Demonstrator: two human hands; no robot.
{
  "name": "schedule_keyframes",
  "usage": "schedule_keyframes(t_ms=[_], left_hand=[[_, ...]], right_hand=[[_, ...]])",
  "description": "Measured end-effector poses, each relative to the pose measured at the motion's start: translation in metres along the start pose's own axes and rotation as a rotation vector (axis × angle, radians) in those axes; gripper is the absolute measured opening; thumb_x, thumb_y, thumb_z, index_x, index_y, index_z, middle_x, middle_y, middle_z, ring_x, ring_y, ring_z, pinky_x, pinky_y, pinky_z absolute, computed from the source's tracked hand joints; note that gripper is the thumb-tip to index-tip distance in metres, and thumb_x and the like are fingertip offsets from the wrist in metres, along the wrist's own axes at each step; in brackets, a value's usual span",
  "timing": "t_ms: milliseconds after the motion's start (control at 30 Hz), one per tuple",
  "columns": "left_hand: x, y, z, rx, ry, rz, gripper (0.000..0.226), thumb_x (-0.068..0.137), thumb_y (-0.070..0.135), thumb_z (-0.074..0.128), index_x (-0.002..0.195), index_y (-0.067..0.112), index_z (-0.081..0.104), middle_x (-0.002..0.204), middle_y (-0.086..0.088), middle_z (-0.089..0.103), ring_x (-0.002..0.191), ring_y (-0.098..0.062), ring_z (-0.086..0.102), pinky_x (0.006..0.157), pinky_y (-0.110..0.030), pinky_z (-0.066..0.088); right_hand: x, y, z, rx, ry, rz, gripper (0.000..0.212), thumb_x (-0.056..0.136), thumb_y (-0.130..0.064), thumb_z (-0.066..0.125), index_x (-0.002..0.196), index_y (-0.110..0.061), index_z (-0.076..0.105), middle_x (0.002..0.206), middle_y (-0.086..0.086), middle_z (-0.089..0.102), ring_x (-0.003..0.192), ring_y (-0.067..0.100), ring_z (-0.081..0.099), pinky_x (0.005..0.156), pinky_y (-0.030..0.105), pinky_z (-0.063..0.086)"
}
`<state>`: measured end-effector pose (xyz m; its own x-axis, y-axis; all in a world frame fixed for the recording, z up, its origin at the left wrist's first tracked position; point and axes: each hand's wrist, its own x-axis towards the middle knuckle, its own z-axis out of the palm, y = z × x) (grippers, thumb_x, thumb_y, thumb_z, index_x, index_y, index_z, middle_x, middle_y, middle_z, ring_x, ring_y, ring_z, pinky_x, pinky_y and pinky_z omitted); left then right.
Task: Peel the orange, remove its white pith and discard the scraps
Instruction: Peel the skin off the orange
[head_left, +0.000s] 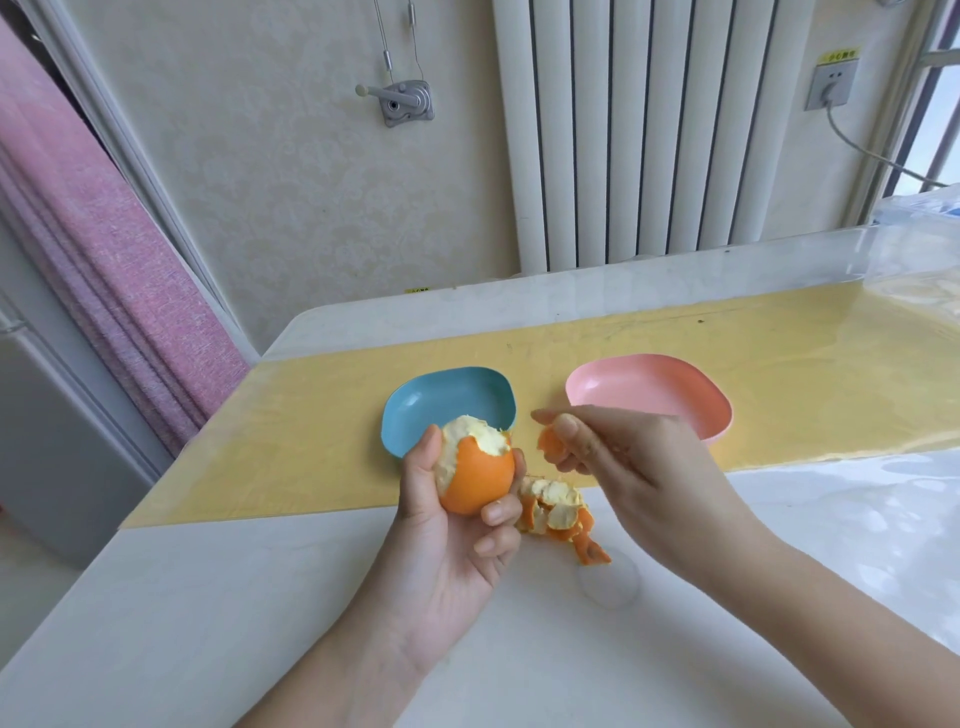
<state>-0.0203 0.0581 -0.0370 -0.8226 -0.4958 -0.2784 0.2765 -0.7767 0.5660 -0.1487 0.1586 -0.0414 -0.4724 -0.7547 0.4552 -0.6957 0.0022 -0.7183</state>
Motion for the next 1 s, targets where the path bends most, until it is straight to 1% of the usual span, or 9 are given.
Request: schedule_keyframes(t_ms=[133, 200, 333, 500, 633, 767, 867, 933, 1000], left_hand=[[0.0, -0.001, 0.002, 0.144, 0.036, 0.113, 0.048, 0.073, 0.047, 0.058, 0.103, 0.009, 0.059, 0.08, -0.007, 0.057, 0.049, -0.01, 0.04, 0.037, -0.015, 0.028], [-0.002, -0.004, 0.002, 0.254, 0.041, 0.161, 0.043, 0.075, 0.048, 0.057, 0.093, 0.009, 0.066, 0.077, -0.005, 0.057, 0.051, -0.008, 0.04, 0.037, -0.016, 0.025], [-0.008, -0.007, 0.003, 0.426, 0.028, 0.224, 0.036, 0.076, 0.054, 0.063, 0.076, 0.02, 0.074, 0.073, -0.001, 0.055, 0.05, -0.005, 0.035, 0.036, -0.014, 0.024], [-0.012, -0.008, 0.005, 0.526, 0.085, 0.275, 0.041, 0.078, 0.055, 0.049, 0.064, 0.023, 0.069, 0.067, 0.0, 0.041, 0.048, -0.009, 0.017, 0.039, -0.016, 0.017], [-0.012, -0.009, 0.004, 0.54, 0.095, 0.272, 0.04, 0.079, 0.052, 0.05, 0.077, 0.015, 0.066, 0.069, -0.001, 0.052, 0.044, -0.007, 0.023, 0.039, -0.016, 0.019], [-0.012, -0.012, 0.003, 0.594, 0.082, 0.257, 0.041, 0.082, 0.05, 0.049, 0.084, 0.011, 0.065, 0.064, 0.003, 0.055, 0.043, -0.006, 0.026, 0.04, -0.016, 0.02], [-0.012, -0.013, 0.001, 0.665, 0.061, 0.287, 0.049, 0.085, 0.052, 0.056, 0.09, 0.004, 0.059, 0.065, 0.002, 0.052, 0.045, -0.006, 0.03, 0.042, -0.016, 0.022], [-0.011, -0.012, 0.0, 0.698, 0.051, 0.317, 0.062, 0.081, 0.054, 0.055, 0.094, -0.006, 0.054, 0.073, -0.008, 0.047, 0.047, -0.007, 0.029, 0.042, -0.016, 0.024], [-0.011, -0.011, 0.0, 0.695, 0.056, 0.327, 0.065, 0.08, 0.054, 0.053, 0.094, -0.009, 0.052, 0.077, -0.01, 0.043, 0.047, -0.007, 0.026, 0.042, -0.016, 0.023]], right_hand=[[0.0, -0.002, 0.002, -0.164, 0.033, -0.184, 0.051, 0.088, -0.053, 0.054, 0.127, -0.021, 0.059, 0.114, -0.011, 0.06, 0.096, -0.008, 0.05, 0.082, 0.001, 0.035], [-0.002, -0.005, 0.003, -0.096, -0.008, -0.28, 0.055, 0.082, -0.051, 0.062, 0.127, -0.02, 0.057, 0.12, -0.013, 0.057, 0.103, -0.009, 0.049, 0.089, 0.005, 0.037], [-0.008, -0.011, 0.011, -0.031, -0.028, -0.4, 0.041, 0.081, -0.033, 0.072, 0.115, -0.014, 0.059, 0.111, -0.012, 0.062, 0.1, 0.004, 0.058, 0.082, 0.022, 0.048], [-0.009, -0.014, 0.016, -0.061, 0.093, -0.447, 0.027, 0.077, -0.017, 0.074, 0.089, -0.018, 0.049, 0.1, -0.014, 0.056, 0.086, 0.006, 0.055, 0.071, 0.01, 0.041], [-0.008, -0.013, 0.017, -0.046, 0.064, -0.443, 0.042, 0.075, -0.015, 0.075, 0.085, -0.029, 0.037, 0.088, 0.0, 0.059, 0.078, 0.016, 0.053, 0.064, 0.018, 0.042], [-0.005, -0.007, 0.013, -0.018, -0.001, -0.398, 0.05, 0.073, -0.019, 0.077, 0.08, -0.036, 0.031, 0.082, -0.004, 0.053, 0.072, 0.016, 0.05, 0.06, 0.026, 0.041], [-0.004, -0.005, 0.011, -0.015, -0.035, -0.407, 0.05, 0.073, -0.02, 0.079, 0.077, -0.035, 0.031, 0.078, -0.007, 0.051, 0.067, 0.011, 0.047, 0.056, 0.021, 0.04], [-0.004, -0.004, 0.011, -0.003, -0.037, -0.418, 0.042, 0.073, -0.02, 0.078, 0.074, -0.028, 0.037, 0.074, -0.011, 0.046, 0.064, 0.004, 0.041, 0.055, 0.014, 0.036], [-0.006, -0.003, 0.011, 0.004, -0.025, -0.433, 0.036, 0.075, -0.019, 0.077, 0.071, -0.022, 0.042, 0.073, -0.012, 0.044, 0.064, 0.003, 0.04, 0.056, 0.016, 0.037]])
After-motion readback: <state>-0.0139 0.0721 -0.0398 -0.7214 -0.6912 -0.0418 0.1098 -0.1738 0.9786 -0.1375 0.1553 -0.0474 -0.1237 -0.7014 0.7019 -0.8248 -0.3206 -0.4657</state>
